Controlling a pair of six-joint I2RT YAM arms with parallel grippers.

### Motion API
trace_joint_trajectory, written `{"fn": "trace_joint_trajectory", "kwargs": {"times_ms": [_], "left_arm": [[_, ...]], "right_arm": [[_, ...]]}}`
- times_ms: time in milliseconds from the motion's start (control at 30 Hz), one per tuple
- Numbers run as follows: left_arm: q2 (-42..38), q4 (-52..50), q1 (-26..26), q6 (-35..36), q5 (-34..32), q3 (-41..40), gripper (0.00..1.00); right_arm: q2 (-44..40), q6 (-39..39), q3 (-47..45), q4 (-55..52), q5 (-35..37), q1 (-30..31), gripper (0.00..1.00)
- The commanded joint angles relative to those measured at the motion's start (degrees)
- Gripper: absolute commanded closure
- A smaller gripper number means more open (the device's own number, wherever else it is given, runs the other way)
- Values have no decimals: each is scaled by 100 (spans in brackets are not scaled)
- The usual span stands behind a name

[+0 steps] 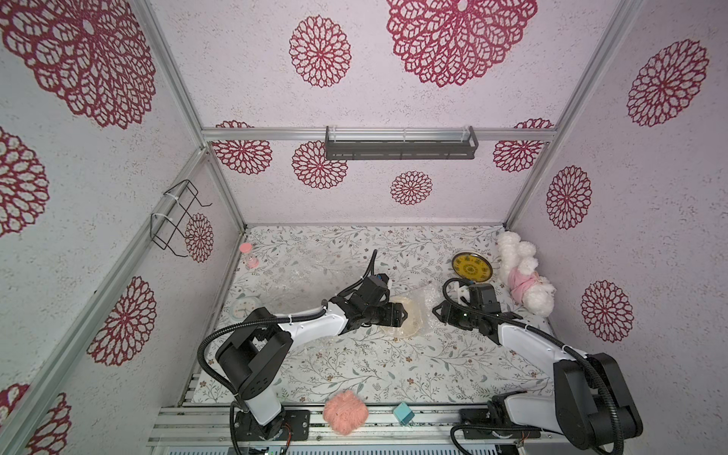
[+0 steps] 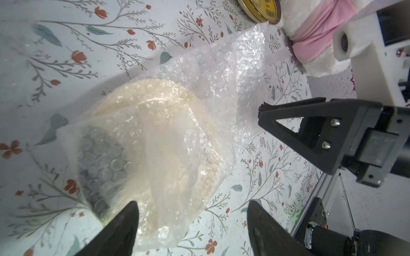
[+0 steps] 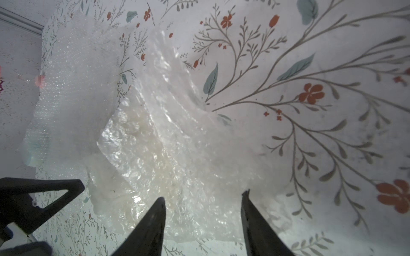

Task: Unpack dinner plates from bubble wrap
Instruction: Unwrap the bubble wrap at the center of the board.

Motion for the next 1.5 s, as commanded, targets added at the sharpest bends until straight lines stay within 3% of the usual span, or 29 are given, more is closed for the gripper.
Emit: {"fn": "trace_joint_trajectory", "kwargs": {"times_ms": [0, 367, 767, 1067, 1200, 1467], "left_arm": [[153, 25, -63, 183, -74, 148, 23], [425, -141, -101, 265, -447, 335, 24], [978, -230, -100, 456, -38, 894, 25], [1071, -346, -26, 460, -167, 1026, 46], [1057, -370, -19, 460, -226, 1055, 64], [1071, -480, 46, 540, -248, 1106, 83]], "right_arm": [[62, 110, 28, 128, 64, -56, 45], [-146, 228, -61, 211, 53, -65, 45], [-165, 297, -51, 277, 53, -65, 45], [-19, 275, -27, 389, -74, -125, 44], [-42, 165, 11, 290, -91, -195, 44], [-256, 104, -38, 202, -165, -368, 44]]}}
